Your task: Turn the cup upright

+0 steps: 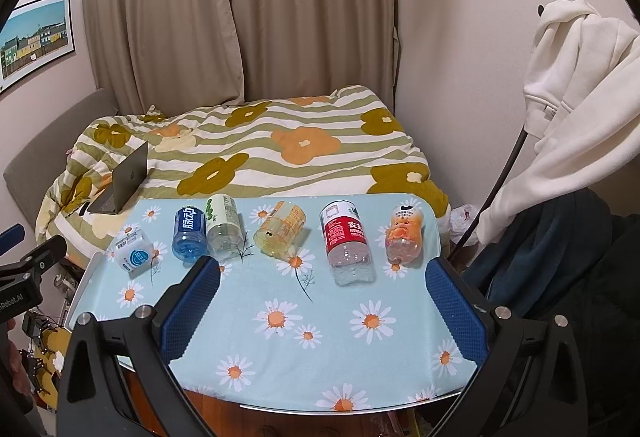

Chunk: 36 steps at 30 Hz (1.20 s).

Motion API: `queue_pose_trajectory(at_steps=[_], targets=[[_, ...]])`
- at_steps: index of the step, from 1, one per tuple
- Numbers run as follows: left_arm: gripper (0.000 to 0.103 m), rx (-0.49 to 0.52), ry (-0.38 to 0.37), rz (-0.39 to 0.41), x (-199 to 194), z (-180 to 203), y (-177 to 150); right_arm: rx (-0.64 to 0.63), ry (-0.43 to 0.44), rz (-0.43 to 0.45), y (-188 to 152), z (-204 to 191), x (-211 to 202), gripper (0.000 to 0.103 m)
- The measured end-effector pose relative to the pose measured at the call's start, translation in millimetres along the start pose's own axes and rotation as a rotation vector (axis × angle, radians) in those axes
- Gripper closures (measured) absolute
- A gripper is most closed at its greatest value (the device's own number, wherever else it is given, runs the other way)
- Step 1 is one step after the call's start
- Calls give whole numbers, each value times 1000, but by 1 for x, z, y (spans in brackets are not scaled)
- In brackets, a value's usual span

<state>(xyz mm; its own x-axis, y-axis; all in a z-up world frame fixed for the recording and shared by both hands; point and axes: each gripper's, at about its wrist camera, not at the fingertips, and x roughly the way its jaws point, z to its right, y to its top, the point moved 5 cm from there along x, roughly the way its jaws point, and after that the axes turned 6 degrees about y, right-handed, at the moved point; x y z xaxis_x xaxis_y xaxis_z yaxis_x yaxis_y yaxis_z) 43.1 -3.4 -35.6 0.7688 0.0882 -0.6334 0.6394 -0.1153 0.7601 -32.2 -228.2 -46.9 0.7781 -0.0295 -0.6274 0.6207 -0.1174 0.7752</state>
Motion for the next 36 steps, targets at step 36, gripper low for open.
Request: queue_pose_trajectory(at_steps=[36], targets=[[0, -3, -4, -6, 1, 1, -1, -5, -7, -9, -4, -12, 8, 0]])
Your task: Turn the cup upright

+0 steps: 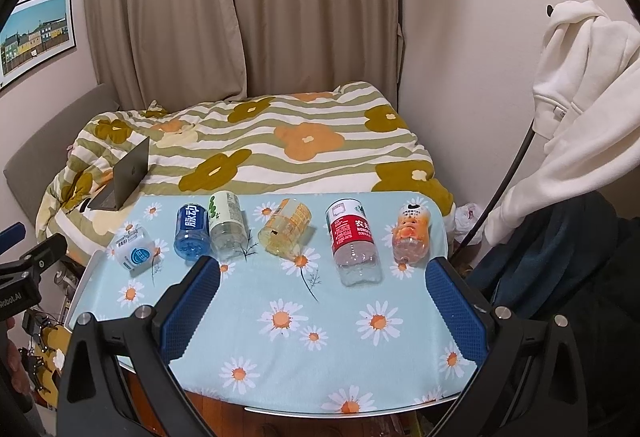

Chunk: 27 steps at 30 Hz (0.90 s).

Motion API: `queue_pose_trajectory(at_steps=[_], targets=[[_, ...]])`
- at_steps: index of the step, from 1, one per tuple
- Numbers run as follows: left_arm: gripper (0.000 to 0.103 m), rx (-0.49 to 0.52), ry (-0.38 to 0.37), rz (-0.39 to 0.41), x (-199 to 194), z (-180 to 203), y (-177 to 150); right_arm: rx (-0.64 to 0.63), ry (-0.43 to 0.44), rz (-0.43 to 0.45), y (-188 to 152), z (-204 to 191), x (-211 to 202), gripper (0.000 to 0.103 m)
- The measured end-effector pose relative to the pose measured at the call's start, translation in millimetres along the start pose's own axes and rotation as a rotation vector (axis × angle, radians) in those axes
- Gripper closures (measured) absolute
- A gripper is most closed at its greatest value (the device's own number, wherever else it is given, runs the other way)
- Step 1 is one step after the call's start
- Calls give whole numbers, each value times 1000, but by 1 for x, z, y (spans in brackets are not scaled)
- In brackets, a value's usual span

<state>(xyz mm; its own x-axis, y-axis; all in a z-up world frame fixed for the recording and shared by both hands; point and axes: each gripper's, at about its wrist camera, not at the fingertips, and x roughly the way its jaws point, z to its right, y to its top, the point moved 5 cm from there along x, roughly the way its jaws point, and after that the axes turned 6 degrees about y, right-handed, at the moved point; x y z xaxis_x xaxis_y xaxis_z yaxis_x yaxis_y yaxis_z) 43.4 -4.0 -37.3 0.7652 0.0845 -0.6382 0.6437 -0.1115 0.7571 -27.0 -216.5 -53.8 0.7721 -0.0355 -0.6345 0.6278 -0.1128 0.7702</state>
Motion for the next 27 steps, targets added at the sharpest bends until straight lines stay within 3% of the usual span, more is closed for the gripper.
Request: queue_pose_trajectory(at_steps=[27], targets=[[0, 3, -17, 2, 4, -12, 4, 27, 9, 7, 7, -10, -5, 0]])
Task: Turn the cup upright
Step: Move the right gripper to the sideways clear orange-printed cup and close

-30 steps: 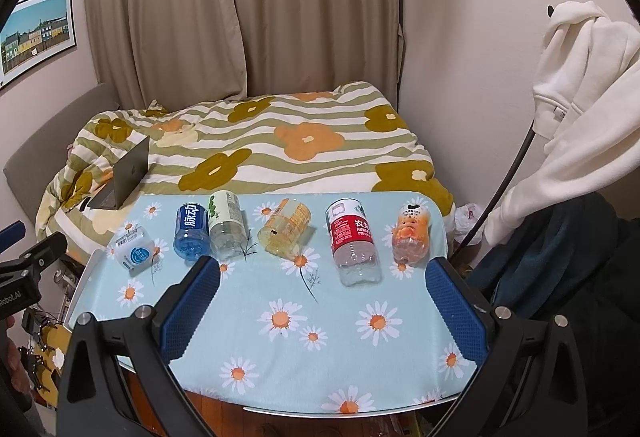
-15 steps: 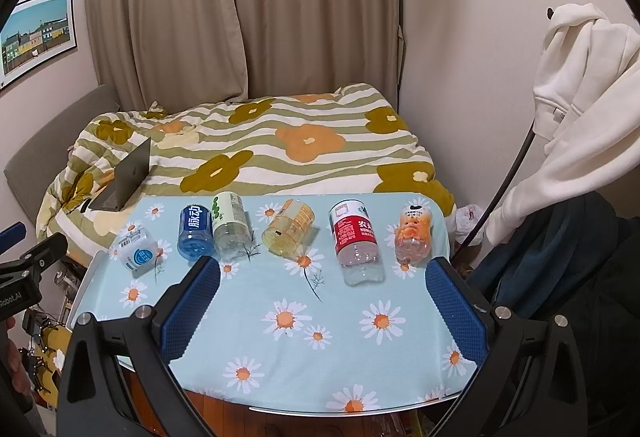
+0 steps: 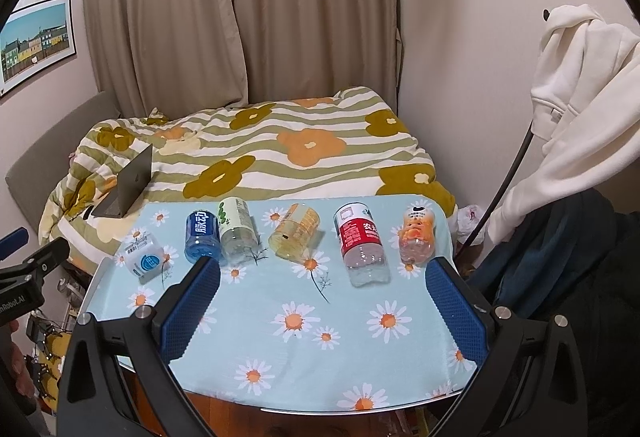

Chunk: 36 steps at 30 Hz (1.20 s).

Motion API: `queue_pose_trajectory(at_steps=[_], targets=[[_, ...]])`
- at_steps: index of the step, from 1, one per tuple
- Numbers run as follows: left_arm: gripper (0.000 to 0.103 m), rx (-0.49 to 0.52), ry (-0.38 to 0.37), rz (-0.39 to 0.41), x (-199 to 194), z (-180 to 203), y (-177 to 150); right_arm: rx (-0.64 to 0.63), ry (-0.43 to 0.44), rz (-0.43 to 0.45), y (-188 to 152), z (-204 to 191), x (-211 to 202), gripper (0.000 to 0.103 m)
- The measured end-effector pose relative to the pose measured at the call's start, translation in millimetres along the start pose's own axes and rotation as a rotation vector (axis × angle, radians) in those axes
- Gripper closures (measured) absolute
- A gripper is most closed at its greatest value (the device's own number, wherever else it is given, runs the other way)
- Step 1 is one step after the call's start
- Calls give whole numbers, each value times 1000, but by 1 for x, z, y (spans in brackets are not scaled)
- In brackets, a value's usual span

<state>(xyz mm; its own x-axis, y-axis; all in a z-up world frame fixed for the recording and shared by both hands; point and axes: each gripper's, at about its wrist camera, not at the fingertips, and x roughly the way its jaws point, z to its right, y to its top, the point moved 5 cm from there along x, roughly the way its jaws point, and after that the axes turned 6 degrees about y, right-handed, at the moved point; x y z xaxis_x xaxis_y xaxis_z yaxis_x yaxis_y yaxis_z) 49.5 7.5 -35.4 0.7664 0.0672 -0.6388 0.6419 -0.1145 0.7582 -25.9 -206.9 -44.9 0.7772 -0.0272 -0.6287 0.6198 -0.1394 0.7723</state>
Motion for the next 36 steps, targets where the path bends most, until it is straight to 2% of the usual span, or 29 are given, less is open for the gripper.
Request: queue_pose_trajectory(at_steps=[9, 15, 20, 26, 31, 36], targets=[[0, 4, -35, -17, 12, -23, -2, 77, 40, -52, 2, -8, 13, 0], [0, -17, -31, -73, 36, -32, -4, 97, 59, -112, 9, -11, 43, 0], [0, -41, 16, -162, 73, -28, -4, 95, 91, -161, 19, -8, 86, 0], [0, -48, 59, -243, 110, -13, -4, 118, 147, -264, 28, -1, 152, 1], [0, -65, 81, -295, 138, -3, 2, 147, 197, -376, 25, 1, 207, 1], [0, -69, 89, -358, 166, 9, 2, 140, 220, -450, 18, -2, 247, 3]])
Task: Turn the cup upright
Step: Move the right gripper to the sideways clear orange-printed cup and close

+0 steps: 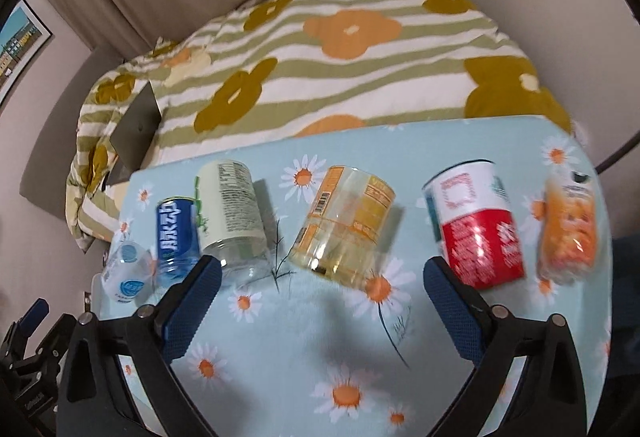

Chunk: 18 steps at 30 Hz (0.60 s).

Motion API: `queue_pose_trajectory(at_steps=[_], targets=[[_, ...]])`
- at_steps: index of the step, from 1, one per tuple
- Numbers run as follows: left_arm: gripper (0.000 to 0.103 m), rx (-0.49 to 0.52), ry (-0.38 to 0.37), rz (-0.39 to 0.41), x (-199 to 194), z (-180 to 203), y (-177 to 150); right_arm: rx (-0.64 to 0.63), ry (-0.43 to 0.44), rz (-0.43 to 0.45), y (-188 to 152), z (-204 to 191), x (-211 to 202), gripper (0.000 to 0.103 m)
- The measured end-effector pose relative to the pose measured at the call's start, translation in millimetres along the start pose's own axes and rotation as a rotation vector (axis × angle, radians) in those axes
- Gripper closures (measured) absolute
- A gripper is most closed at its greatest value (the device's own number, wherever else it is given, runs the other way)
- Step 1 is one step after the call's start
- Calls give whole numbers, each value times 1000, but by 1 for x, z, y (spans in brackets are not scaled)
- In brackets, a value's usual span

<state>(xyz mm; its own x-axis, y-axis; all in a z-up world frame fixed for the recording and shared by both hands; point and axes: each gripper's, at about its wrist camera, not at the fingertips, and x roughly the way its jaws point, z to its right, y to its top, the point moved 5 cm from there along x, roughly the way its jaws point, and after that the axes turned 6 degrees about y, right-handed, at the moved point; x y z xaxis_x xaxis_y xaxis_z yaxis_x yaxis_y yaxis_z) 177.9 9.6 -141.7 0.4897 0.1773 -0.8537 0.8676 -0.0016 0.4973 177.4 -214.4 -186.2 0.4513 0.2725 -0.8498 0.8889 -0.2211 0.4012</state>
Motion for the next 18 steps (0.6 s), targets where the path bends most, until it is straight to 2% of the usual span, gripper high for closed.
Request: queue_pose_trajectory(at_steps=[5, 9, 15, 17, 18], targets=[[0, 16, 1, -39, 18, 14, 4, 10, 13, -43, 6, 11, 31, 3], [0, 23, 4, -70, 30, 23, 6, 16, 20, -70, 10, 17, 50, 13], [0, 25, -5, -112, 44, 32, 3, 16, 17, -93, 11, 21, 67, 18], [0, 28, -10, -122, 47, 35, 2, 18, 20, -103, 11, 23, 72, 22], [0, 30, -11, -125, 48, 36, 1, 18, 20, -110, 11, 24, 74, 29]])
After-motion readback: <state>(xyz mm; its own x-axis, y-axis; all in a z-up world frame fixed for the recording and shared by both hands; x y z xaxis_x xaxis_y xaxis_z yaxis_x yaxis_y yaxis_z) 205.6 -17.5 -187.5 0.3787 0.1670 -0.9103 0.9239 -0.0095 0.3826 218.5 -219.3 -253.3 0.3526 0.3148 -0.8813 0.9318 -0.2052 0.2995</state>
